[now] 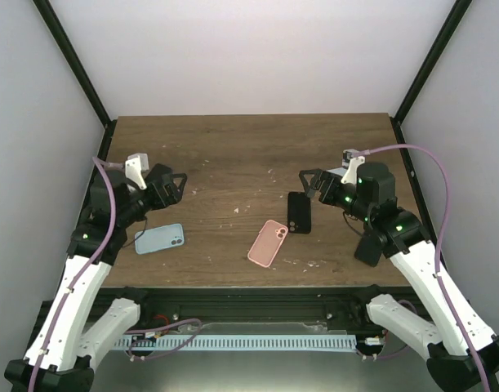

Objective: Put the phone into the phone case

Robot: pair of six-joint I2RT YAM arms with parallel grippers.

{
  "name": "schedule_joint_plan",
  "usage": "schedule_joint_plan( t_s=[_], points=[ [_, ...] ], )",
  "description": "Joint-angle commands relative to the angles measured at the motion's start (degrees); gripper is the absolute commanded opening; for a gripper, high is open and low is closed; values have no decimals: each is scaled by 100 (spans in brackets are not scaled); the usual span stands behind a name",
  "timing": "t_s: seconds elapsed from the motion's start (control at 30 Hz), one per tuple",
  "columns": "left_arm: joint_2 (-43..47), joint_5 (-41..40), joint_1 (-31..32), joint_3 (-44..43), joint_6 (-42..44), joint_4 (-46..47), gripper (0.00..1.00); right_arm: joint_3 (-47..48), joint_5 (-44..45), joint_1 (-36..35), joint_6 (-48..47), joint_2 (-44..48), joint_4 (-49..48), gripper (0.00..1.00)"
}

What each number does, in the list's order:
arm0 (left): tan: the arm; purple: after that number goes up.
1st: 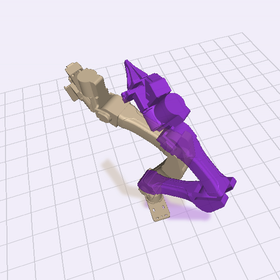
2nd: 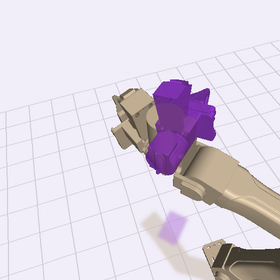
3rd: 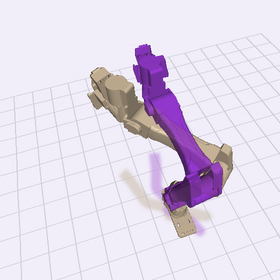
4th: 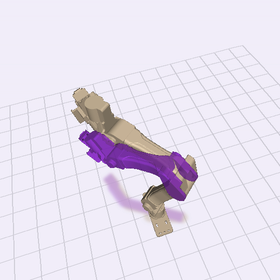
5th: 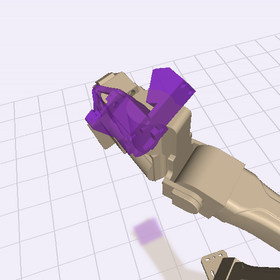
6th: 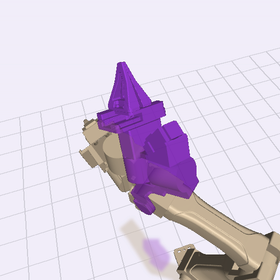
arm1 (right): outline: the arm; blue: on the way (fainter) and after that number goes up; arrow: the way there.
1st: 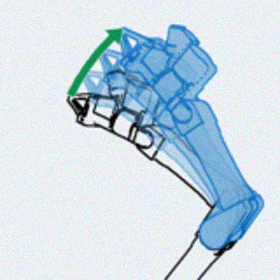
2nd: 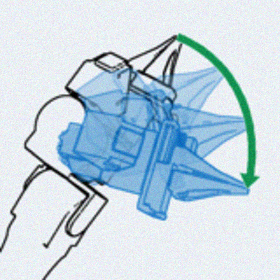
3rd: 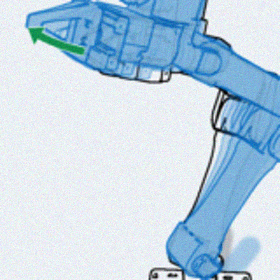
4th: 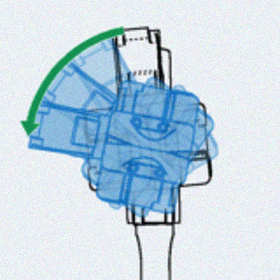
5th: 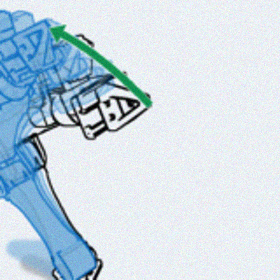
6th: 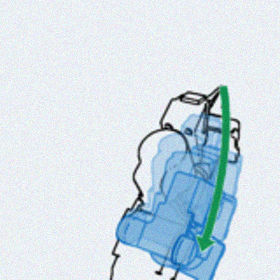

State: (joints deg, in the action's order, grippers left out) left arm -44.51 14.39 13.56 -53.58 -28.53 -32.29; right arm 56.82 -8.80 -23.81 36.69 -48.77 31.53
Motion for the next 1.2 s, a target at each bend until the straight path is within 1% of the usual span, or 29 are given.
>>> schedule_joint_plan(
  t_s=[0.0, 0.23, 0.43, 0.53, 0.6, 0.67, 0.87, 1.03, 1.17],
  points=[
    [-36, -42, 26, -20, -15, 123, 100, 14, 5, 43, -24, 100, -57, 100],
    [-167, -218, 24, -89, -31, 67, 100, -51, 48, 43, 19, 100, -78, 100],
    [-189, -443, 25, 140, -172, 163, 100, -73, 181, 43, 72, 17, 27, 100],
    [-324, -562, 28, 199, -310, 120, 100, -150, 503, 41, 143, -150, 241, 100],
    [-443, -569, 24, 330, -609, 169, 99, -241, 523, 43, -6, -279, 245, 100],
    [-590, -709, 24, 468, -960, 171, 97, -382, 652, 44, -59, -422, 254, 96],
    [-1093, -1584, 16, 869, -2136, 52, 91, -520, 751, 45, -188, -1084, 241, 84],
    [-1411, -1883, 9, 984, -2403, 257, 89, -520, 1273, 82, -125, -1569, -70, 73],
    [-1593, -1768, 14, 1088, -2352, 452, 89, -306, 1406, 375, -126, -2147, -367, 70]
  ],
)
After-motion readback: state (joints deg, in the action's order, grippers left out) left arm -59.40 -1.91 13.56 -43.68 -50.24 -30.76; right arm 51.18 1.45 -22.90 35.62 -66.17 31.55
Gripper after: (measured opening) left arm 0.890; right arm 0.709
